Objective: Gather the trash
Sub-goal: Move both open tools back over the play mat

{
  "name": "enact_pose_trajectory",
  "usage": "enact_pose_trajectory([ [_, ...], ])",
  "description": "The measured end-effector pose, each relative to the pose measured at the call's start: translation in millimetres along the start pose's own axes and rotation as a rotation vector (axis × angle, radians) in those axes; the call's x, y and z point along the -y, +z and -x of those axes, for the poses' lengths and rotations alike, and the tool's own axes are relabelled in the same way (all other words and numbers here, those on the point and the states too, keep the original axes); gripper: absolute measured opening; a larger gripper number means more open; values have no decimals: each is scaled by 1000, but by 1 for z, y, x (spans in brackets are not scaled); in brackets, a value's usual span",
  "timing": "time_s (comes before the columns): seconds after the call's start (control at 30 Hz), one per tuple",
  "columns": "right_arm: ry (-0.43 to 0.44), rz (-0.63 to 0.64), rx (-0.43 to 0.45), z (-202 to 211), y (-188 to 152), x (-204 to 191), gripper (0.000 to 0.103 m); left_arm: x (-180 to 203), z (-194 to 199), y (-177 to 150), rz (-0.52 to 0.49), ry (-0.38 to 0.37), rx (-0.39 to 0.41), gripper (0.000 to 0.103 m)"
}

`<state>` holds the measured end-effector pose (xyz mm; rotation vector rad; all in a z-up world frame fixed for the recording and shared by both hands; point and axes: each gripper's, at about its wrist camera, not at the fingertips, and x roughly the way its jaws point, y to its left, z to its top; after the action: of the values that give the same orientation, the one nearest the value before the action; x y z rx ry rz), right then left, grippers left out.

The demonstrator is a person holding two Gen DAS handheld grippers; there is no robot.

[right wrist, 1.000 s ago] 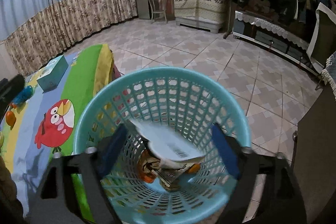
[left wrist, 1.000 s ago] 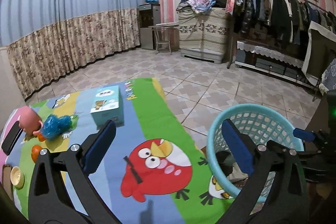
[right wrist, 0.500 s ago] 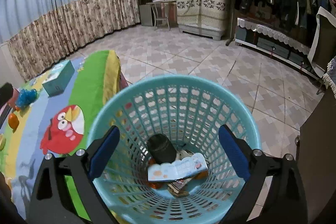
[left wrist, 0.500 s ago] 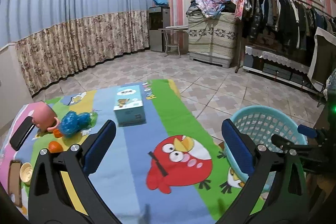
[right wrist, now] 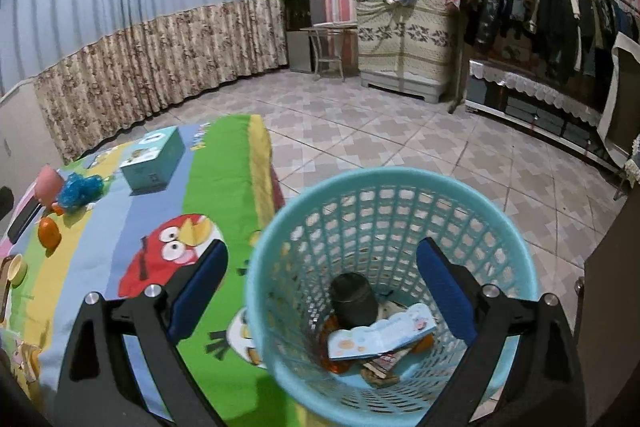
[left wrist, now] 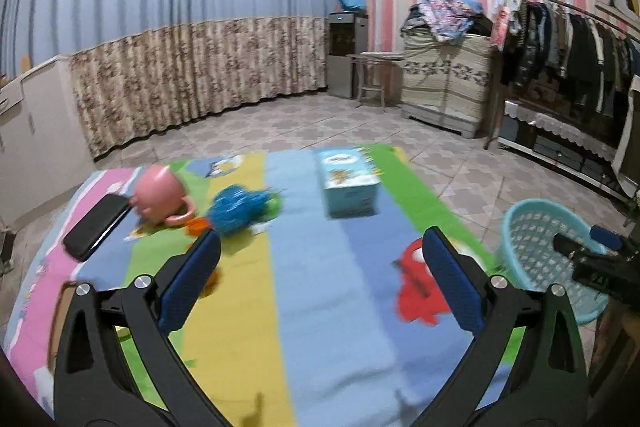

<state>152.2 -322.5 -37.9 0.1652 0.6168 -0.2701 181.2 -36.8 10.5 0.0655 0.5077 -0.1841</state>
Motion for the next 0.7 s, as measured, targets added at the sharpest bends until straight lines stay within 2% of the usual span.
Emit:
enact_pose_trajectory([
  [0.37, 58, 68, 15, 10, -8, -48, 93, -135, 21, -45, 91, 185, -60, 97],
  [0.47, 64, 76, 17, 11, -10, -61, 99, -168, 21, -58, 111, 217, -96, 97],
  [0.57, 82, 73, 13, 10, -12, -74, 99, -192, 19, -69, 123, 244, -127, 97],
  [0.7, 107, 71, -6, 7, -17, -91, 99, -207, 10, -76, 134, 240, -166, 97],
])
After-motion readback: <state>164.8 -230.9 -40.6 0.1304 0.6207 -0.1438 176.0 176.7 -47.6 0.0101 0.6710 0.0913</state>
